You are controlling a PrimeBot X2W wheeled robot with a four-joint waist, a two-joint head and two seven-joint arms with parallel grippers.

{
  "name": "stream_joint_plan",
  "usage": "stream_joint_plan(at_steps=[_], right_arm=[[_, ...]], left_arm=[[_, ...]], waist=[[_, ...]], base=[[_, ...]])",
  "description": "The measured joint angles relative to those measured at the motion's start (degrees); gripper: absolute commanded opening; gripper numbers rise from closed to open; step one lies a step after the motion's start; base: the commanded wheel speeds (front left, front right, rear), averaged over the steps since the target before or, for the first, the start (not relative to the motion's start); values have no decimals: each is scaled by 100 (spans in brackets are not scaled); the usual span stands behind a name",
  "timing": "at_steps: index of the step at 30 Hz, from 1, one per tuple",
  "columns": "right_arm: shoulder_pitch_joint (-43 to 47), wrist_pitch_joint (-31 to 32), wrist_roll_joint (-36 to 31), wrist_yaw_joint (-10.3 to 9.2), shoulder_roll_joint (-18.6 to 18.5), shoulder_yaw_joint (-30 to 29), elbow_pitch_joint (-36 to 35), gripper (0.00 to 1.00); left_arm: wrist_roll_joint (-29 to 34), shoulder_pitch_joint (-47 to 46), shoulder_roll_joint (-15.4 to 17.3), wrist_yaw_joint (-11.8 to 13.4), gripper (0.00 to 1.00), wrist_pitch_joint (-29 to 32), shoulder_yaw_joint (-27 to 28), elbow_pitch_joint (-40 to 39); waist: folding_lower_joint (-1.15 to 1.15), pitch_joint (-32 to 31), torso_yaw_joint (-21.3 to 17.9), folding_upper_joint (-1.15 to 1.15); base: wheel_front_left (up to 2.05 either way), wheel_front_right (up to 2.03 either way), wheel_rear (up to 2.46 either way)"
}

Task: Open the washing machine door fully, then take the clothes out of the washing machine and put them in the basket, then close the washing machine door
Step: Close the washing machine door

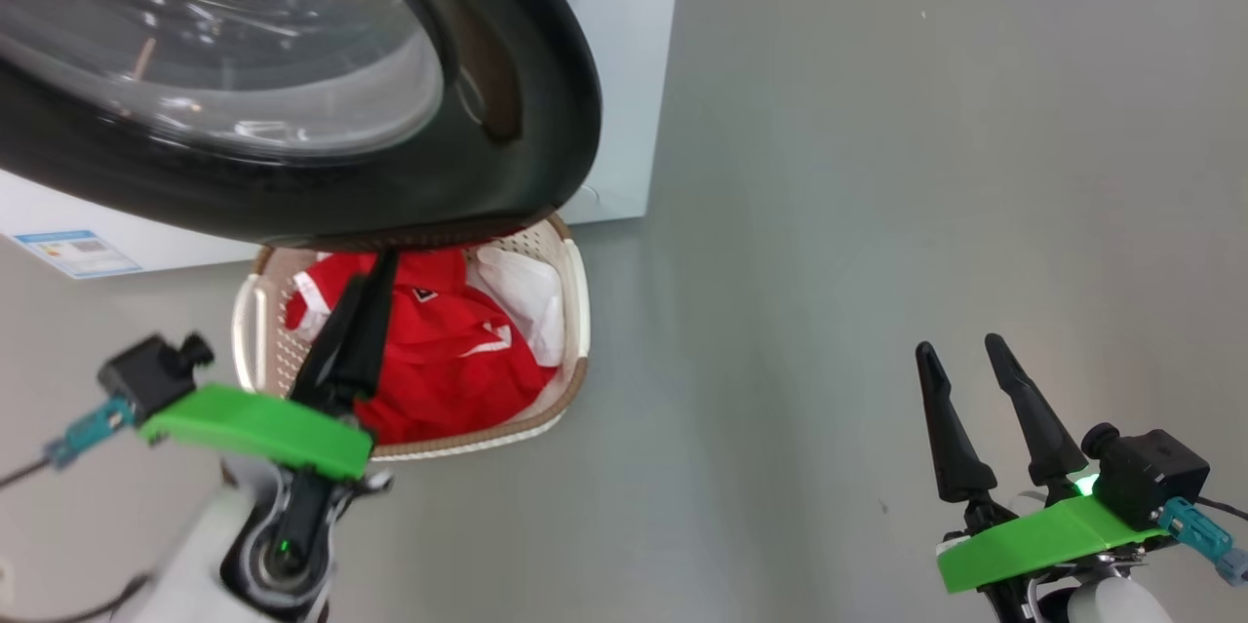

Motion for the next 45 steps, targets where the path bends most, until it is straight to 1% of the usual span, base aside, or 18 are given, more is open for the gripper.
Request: stream_joint_plan(at_steps=[4, 10, 15, 20, 25, 26, 31, 38, 43, 45], right_arm=[[109, 0, -149, 0, 0, -88, -8, 100], [360, 0, -188, 0, 3, -183, -3, 100], [473, 1, -221, 0, 7, -268, -5, 100], [581, 0, -268, 0, 8, -336, -4, 100], [583, 1, -278, 0, 8, -354, 1, 100], [583, 1, -278, 0, 8, -354, 1, 100], [597, 0, -280, 0, 8, -368, 0, 100], [599, 0, -320, 0, 9, -375, -1, 100], [606, 0, -321, 0, 10, -427, -11, 100], [626, 0, -321, 0, 10, -471, -33, 100]], left_arm=[[302, 434, -57, 0, 100, -15, 183, 113], [745, 1074, -124, 0, 100, -15, 470, 85], [1352, 1445, -136, 0, 100, -15, 681, 76], [2024, 1724, -188, 0, 100, -15, 1082, 42], [2680, 1989, -310, 0, 100, -15, 1524, -73], [2680, 1989, -310, 0, 100, -15, 1524, -73], [3549, 2185, -357, 0, 100, -15, 1892, -253], [4905, 2380, -559, 0, 100, -15, 2328, -557], [5736, 2603, -847, -1, 100, -15, 2664, -945], [6013, 2676, -910, -1, 100, -15, 2767, -1090]], waist=[[0, -154, 115, 0], [0, -359, 293, 0], [0, -463, 459, 0], [0, -542, 591, 0], [0, -627, 665, 0], [0, -627, 665, 0], [0, -665, 711, 0], [0, -677, 721, 0], [0, -688, 704, 0], [0, -675, 699, 0]], base=[[0, 0, 0], [0, 0, 0], [0, 0, 0], [0, 0, 0], [0, 0, 0], [0, 0, 0], [0, 0, 0], [0, 0, 0], [0, 0, 0], [0, 0, 0]])
